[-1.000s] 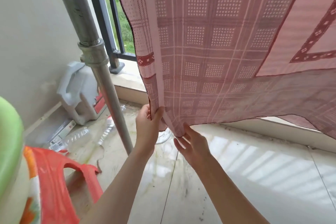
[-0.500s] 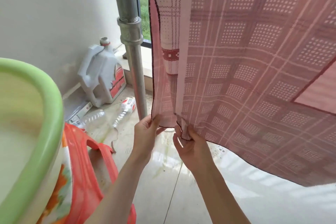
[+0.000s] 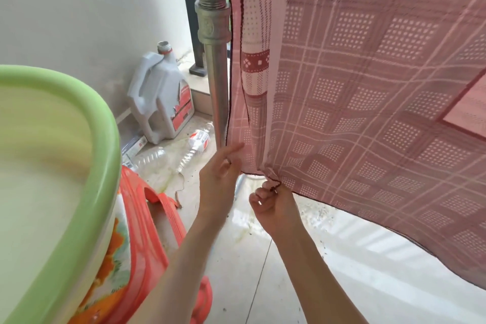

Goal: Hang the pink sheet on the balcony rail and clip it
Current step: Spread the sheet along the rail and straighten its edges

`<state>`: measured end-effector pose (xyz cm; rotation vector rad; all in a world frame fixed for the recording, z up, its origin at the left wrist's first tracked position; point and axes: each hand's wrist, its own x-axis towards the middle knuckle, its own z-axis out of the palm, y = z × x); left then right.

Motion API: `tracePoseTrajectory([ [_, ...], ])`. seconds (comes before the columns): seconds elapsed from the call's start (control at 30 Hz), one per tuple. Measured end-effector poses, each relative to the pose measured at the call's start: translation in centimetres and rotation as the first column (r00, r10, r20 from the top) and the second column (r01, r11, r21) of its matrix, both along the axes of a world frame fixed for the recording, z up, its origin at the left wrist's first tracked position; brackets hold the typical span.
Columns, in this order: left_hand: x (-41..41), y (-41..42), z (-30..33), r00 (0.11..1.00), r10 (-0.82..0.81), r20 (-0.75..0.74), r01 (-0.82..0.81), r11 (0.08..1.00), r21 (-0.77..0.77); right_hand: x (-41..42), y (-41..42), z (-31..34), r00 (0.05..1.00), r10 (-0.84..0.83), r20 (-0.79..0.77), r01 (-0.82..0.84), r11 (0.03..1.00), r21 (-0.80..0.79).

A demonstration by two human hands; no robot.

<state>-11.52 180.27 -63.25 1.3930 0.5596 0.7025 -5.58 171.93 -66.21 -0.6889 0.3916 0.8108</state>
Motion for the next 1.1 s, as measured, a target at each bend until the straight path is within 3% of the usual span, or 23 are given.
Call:
tracePoseTrajectory([
  [0.17,-0.5,0.3,1.0,0.948,-0.318,-0.006,0.315,0.942,-0.117,-0.5,-0.3,0.4,0.999,0.031,0.019,-0.031,0.999,-0.036],
  [0.47,-1.1,1.4,2.0,0.894,-0.436,-0.099,0.441,0.897,0.029,-0.7,-1.7,-0.1,0.980,0.199,0.008,-0.197,0.977,-0.082],
  [0.53,-1.2,1.6,2.2,0.902,-0.412,-0.131,0.421,0.906,0.048,-0.7,-1.9,-0.1,0.981,0.194,0.013,-0.192,0.975,-0.110],
  [0.67,-1.4,1.9,1.2,0.962,-0.220,-0.163,0.227,0.974,0.027,-1.0,-2.2,-0.2,0.978,0.172,0.115,-0.157,0.980,-0.122],
  [0.83,-1.7,2.0,0.4,0.993,-0.069,-0.092,0.070,0.997,0.014,-1.4,-1.9,0.2,1.000,0.011,-0.001,-0.011,0.975,0.222],
  [1.1,-1.4,1.4,-0.4,0.991,-0.025,-0.130,0.041,0.992,0.119,-2.4,-1.1,-0.3,0.997,-0.075,0.008,0.074,0.991,0.108],
])
